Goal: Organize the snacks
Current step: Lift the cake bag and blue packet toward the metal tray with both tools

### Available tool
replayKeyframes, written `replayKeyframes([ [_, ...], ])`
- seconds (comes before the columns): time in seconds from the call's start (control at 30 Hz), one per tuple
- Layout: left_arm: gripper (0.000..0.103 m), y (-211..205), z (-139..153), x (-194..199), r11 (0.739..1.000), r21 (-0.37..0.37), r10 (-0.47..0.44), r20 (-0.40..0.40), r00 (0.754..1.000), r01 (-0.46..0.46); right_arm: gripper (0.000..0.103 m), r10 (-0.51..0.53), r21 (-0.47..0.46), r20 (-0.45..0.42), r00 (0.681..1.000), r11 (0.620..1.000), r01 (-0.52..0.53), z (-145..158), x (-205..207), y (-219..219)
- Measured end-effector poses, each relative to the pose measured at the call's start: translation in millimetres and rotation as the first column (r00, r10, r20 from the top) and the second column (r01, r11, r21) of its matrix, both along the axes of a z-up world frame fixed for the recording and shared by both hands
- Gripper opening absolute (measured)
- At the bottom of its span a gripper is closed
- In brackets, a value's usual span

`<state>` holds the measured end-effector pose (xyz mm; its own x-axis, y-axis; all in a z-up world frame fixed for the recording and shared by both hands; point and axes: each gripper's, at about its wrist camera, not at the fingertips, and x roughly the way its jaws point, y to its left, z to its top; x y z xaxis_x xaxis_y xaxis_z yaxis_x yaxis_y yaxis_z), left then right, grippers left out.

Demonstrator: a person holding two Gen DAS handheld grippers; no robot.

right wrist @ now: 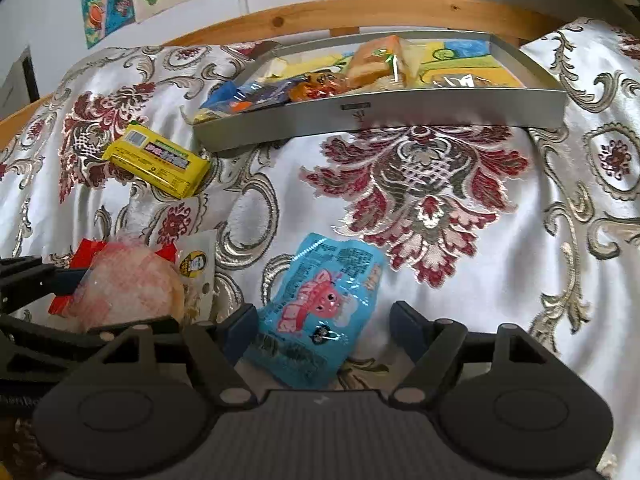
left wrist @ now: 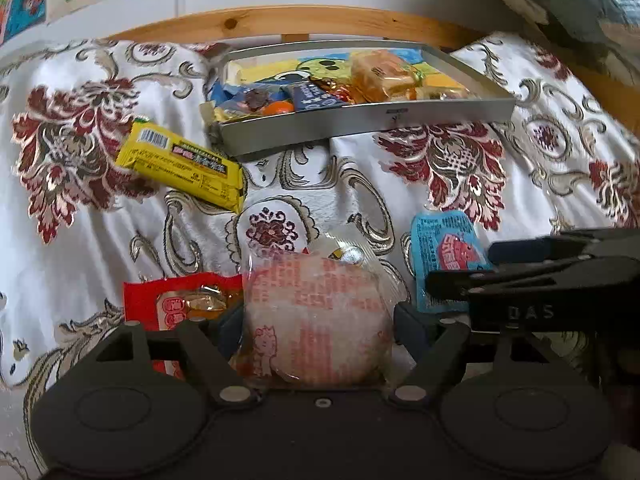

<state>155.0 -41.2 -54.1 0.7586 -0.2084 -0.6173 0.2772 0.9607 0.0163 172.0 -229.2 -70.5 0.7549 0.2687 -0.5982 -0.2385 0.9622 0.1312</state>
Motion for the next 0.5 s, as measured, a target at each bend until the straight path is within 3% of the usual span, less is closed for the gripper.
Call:
replayKeyframes([
  [0.13,0.079,-3,-2,-1,1.0,0.026,-0.012,0.015,1.0,0.011,0.052,0.019,0.054,0.019,1.0,0.998,-0.02,2,-2,-4],
  [0.27,0.079,-3,-1,-1,1.0,0.019,-0.01,0.015,1.0,0.009,0.043,0.027,0.156,0.008,1.0,0.987,-0.028,4,0,-11],
  [0.5,0.079,-3,-1,-2,1.0,0.028,-0.013,0.014,1.0,0.012,0.045,0.074,0.315,-0.066,0.995,0.948,-0.05,2,5,-19],
])
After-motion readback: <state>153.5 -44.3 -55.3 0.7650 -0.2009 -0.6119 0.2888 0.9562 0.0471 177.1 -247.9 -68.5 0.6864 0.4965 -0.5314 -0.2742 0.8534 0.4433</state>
